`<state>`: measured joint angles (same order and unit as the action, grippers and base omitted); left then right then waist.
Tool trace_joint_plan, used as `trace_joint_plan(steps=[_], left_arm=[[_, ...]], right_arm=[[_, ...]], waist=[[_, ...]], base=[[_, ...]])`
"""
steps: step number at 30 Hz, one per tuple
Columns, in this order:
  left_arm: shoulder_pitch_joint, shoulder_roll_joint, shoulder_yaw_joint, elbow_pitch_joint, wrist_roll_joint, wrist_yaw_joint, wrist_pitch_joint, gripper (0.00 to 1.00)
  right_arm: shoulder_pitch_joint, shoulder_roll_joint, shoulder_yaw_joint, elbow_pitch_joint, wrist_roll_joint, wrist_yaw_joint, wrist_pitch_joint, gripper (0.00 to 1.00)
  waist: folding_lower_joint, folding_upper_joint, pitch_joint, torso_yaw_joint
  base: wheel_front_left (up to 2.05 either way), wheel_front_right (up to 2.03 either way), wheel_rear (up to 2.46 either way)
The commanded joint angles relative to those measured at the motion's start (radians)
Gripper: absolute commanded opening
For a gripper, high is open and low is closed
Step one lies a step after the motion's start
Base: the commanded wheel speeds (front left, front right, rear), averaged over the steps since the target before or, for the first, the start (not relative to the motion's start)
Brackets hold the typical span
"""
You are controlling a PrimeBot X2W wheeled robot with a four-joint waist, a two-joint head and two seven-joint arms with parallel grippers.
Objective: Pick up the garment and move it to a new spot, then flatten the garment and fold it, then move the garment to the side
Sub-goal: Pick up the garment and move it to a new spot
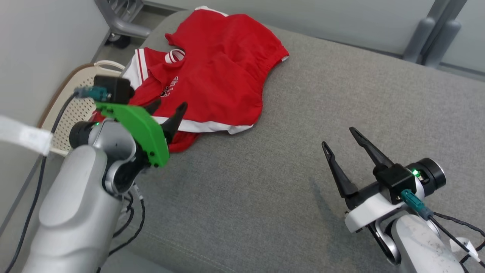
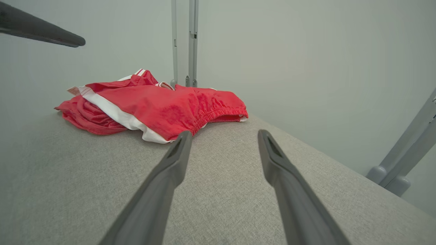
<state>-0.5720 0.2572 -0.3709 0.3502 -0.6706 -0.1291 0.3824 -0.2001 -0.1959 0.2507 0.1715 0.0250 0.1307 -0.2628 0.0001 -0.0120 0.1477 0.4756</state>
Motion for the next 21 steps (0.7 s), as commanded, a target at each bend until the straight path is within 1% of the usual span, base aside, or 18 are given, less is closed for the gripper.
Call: trace_joint_plan(steps=[1,2,3,5,7,9,12,17,21], left_arm=[[-0.084,-0.015,-0.023,0.037,-0.045,-0.003,0.075,1.00],[-0.124,-0.016,-0.037,0.056,-0.062,-0.003,0.107,1.00],[-0.124,-0.016,-0.037,0.056,-0.062,-0.003,0.107,1.00],[-0.188,-0.022,-0.042,0.114,-0.080,-0.003,0.152,1.00],[-0.237,-0.033,-0.040,0.172,-0.095,-0.002,0.170,1.00],[-0.270,-0.042,-0.039,0.224,-0.103,-0.002,0.163,1.00],[-0.297,-0.040,-0.038,0.320,-0.118,-0.002,0.144,1.00],[-0.318,-0.037,-0.055,0.419,-0.113,-0.002,0.099,1.00],[-0.324,-0.028,-0.075,0.486,-0.126,-0.003,0.090,1.00]], right_arm=[[-0.028,-0.011,0.010,-0.005,0.001,0.000,-0.003,1.00],[-0.033,-0.015,0.016,-0.007,0.004,0.000,-0.003,1.00],[-0.033,-0.015,0.016,-0.007,0.004,0.000,-0.003,1.00],[-0.045,-0.020,0.032,-0.013,0.007,0.000,-0.003,1.00],[-0.052,-0.025,0.044,-0.018,0.008,0.000,-0.003,1.00],[-0.049,-0.027,0.053,-0.021,0.007,0.000,-0.003,1.00],[-0.052,-0.032,0.072,-0.037,0.007,0.000,-0.003,1.00],[-0.044,-0.046,0.070,-0.058,0.002,0.000,-0.003,1.00],[-0.042,-0.051,0.075,-0.079,-0.001,0.000,-0.003,1.00]], waist=[[-0.0001,0.0120,0.118,-0.051],[-0.0001,0.0120,0.126,-0.061],[-0.0001,0.0120,0.126,-0.061],[-0.0001,0.0120,0.141,-0.086],[-0.0001,0.0120,0.152,-0.115],[-0.0001,0.0120,0.157,-0.144],[-0.0001,0.0120,0.180,-0.204],[-0.0001,0.0120,0.206,-0.259],[-0.0001,0.0120,0.228,-0.294]], base=[[0.00,0.00,0.00],[0.00,0.00,0.00],[0.00,0.00,0.00],[0.00,0.00,0.00],[0.00,0.00,0.00],[0.00,0.00,0.00],[0.00,0.00,0.00],[0.00,0.00,0.00],[0.00,0.00,0.00]])
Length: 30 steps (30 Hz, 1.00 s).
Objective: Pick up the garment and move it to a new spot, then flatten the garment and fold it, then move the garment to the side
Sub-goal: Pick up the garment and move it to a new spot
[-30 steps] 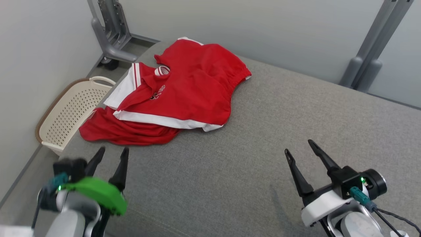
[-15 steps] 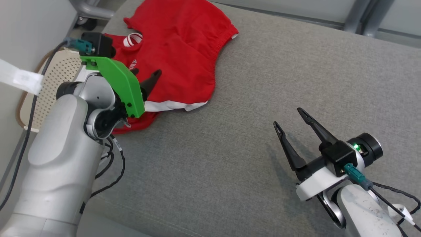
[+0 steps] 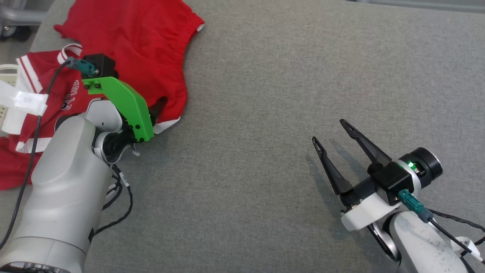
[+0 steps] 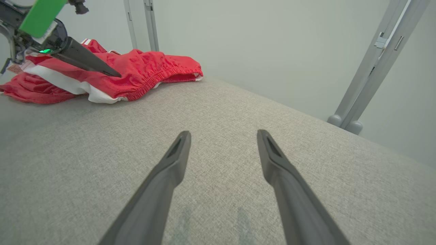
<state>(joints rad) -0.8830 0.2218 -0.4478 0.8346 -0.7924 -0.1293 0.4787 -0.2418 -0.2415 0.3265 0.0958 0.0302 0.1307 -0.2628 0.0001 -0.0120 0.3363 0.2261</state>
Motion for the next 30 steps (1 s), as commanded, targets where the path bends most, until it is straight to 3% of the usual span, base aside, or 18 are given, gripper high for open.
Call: trace_joint_plan(steps=[1,5,6,7,8,9,14,22,30], left_arm=[[-0.018,0.012,-0.001,0.021,0.002,-0.002,-0.008,1.00],[-0.030,0.015,-0.036,0.090,0.028,-0.002,-0.035,1.00],[-0.033,0.013,-0.049,0.098,0.034,-0.003,-0.040,0.84],[-0.036,0.010,-0.058,0.105,0.032,-0.003,-0.048,0.55],[-0.038,0.008,-0.065,0.111,0.031,-0.003,-0.058,0.13],[-0.039,0.006,-0.079,0.115,0.033,-0.003,-0.061,0.00],[-0.049,0.002,-0.141,0.093,0.001,-0.003,-0.054,0.00],[-0.072,0.024,-0.285,-0.091,-0.060,-0.003,-0.049,0.00],[-0.017,-0.002,-0.404,-0.220,-0.092,-0.003,-0.069,0.00]], right_arm=[[0.003,-0.008,-0.001,-0.008,-0.008,0.000,-0.003,1.00],[0.007,-0.013,-0.006,-0.025,-0.010,0.000,-0.003,1.00],[0.008,-0.015,-0.010,-0.029,-0.010,0.000,-0.003,1.00],[0.008,-0.016,-0.012,-0.033,-0.011,0.000,-0.003,1.00],[0.008,-0.016,-0.017,-0.036,-0.011,0.000,-0.003,1.00],[0.007,-0.016,-0.021,-0.038,-0.011,0.000,-0.003,1.00],[0.022,-0.009,-0.043,-0.032,-0.008,0.000,-0.003,1.00],[0.058,0.011,-0.028,0.006,0.022,0.000,-0.003,1.00],[0.062,0.043,-0.026,0.015,0.043,0.000,-0.003,1.00]], waist=[[-0.0001,0.0120,0.044,-0.050],[-0.0001,0.0120,0.057,-0.070],[-0.0001,0.0120,0.060,-0.072],[-0.0001,0.0120,0.062,-0.072],[-0.0001,0.0120,0.064,-0.072],[-0.0001,0.0120,0.063,-0.073],[-0.0001,0.0120,0.028,-0.059],[-0.0001,0.0120,-0.078,-0.042],[-0.0001,0.0120,-0.135,-0.082]], base=[[0.00,0.00,0.00],[0.00,0.00,0.00],[0.00,0.00,0.00],[0.00,0.00,0.00],[0.00,0.00,0.00],[0.00,0.00,0.00],[0.00,0.00,0.00],[0.00,0.00,0.00],[0.00,0.00,0.00]])
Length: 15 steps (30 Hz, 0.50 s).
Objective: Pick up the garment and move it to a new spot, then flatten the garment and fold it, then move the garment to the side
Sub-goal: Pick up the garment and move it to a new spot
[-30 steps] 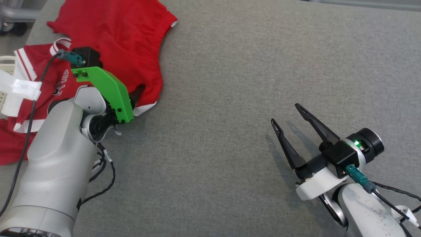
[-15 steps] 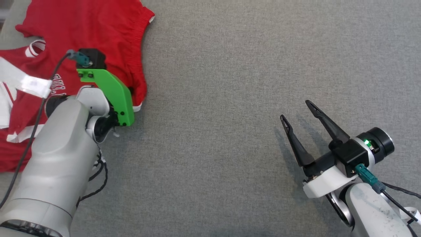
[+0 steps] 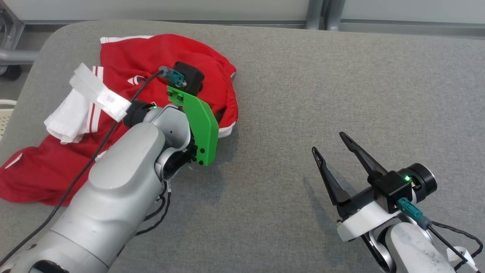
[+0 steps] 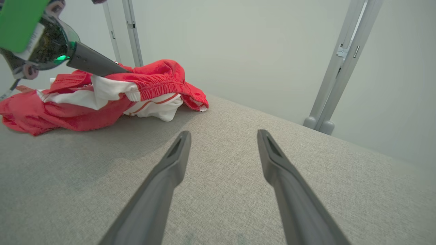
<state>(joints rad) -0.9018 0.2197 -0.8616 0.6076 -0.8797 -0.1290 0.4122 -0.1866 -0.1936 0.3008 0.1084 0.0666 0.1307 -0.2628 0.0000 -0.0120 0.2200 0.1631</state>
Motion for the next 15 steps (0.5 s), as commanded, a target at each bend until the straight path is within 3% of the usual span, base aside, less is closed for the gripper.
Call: trace_joint_plan(steps=[1,15], left_arm=[[0.007,-0.006,-0.001,-0.008,-0.009,-0.003,-0.007,0.00],[0.136,-0.106,-0.114,-0.098,-0.027,0.002,-0.048,0.00]], right_arm=[[0.006,0.001,-0.003,0.003,0.007,0.000,-0.003,1.00],[0.041,0.058,-0.059,-0.008,0.006,0.000,-0.003,1.00]], waist=[[0.0000,0.0120,-0.022,-0.030],[0.0000,0.0120,-0.028,-0.209]], base=[[0.00,0.00,0.00],[0.00,0.00,0.00]])
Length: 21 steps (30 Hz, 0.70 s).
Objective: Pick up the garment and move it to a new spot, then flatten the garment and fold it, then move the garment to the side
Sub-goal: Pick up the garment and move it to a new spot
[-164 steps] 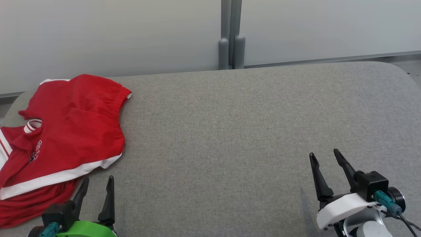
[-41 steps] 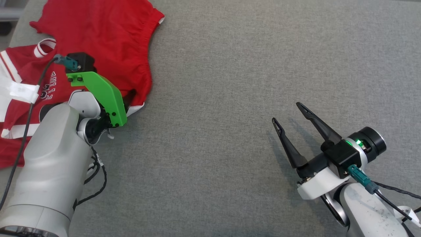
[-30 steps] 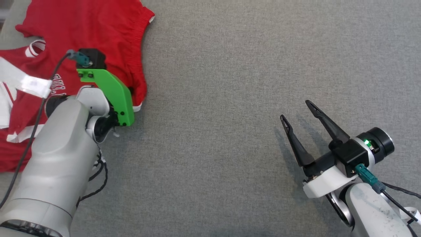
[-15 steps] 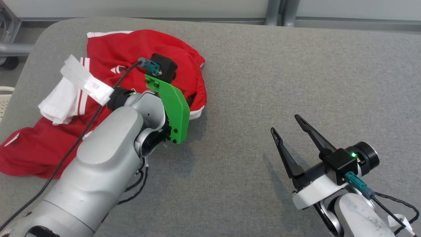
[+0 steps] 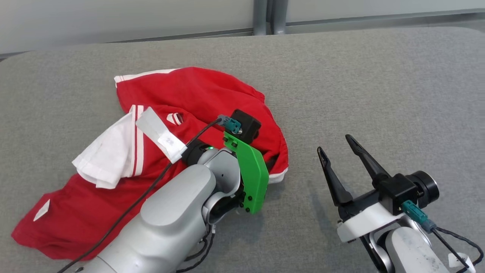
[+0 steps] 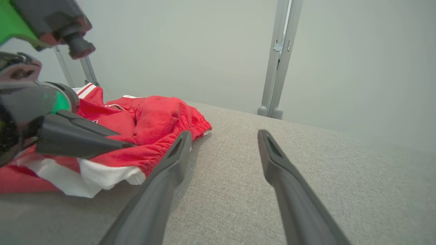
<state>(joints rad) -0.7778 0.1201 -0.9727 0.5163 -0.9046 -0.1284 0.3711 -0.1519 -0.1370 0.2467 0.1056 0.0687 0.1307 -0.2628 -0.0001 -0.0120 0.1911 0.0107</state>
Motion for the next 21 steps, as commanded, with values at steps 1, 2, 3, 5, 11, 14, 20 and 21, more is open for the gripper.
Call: trace_joint_plan(steps=[1,2,3,5,11,14,20,21], left_arm=[[0.017,-0.014,-0.009,-0.009,0.002,0.006,-0.012,0.00],[0.021,-0.021,-0.016,-0.013,0.005,0.007,-0.013,0.00],[0.026,-0.027,-0.020,-0.016,0.006,0.010,-0.015,0.00],[0.037,-0.036,-0.032,-0.023,0.005,0.013,-0.016,0.00],[0.059,-0.057,-0.074,-0.043,0.010,0.032,-0.020,0.00],[0.069,-0.057,-0.086,-0.032,0.016,0.042,-0.021,0.00],[0.091,-0.047,-0.078,0.008,0.039,0.085,-0.081,1.00],[0.092,-0.046,-0.075,0.010,0.042,0.090,-0.090,1.00]], right_arm=[[0.008,0.006,-0.011,-0.007,0.003,0.000,-0.003,1.00],[0.011,0.008,-0.019,-0.009,0.001,0.000,-0.003,1.00],[0.011,0.011,-0.021,-0.010,0.000,0.000,-0.003,1.00],[0.015,0.013,-0.029,-0.012,-0.002,0.000,-0.003,1.00],[0.033,0.025,-0.059,-0.020,-0.004,0.000,-0.003,1.00],[0.042,0.034,-0.058,-0.016,-0.006,0.000,-0.003,1.00],[0.045,0.047,-0.061,-0.013,-0.004,0.000,-0.003,1.00],[0.048,0.048,-0.064,-0.013,-0.004,0.000,-0.003,1.00]], waist=[[0.0001,0.0120,0.002,-0.073],[0.0001,0.0120,0.002,-0.087],[0.0001,0.0120,0.004,-0.105],[0.0001,0.0120,0.005,-0.136],[0.0001,0.0120,0.009,-0.214],[0.0001,0.0120,0.011,-0.240],[0.0001,0.0120,0.006,-0.263],[0.0001,0.0120,0.004,-0.263]], base=[[0.00,0.00,0.00],[0.00,0.00,0.00],[0.00,0.00,0.00],[0.00,0.00,0.00],[0.00,0.00,0.00],[0.00,0.00,0.00],[0.00,0.00,0.00],[0.00,0.00,0.00]])
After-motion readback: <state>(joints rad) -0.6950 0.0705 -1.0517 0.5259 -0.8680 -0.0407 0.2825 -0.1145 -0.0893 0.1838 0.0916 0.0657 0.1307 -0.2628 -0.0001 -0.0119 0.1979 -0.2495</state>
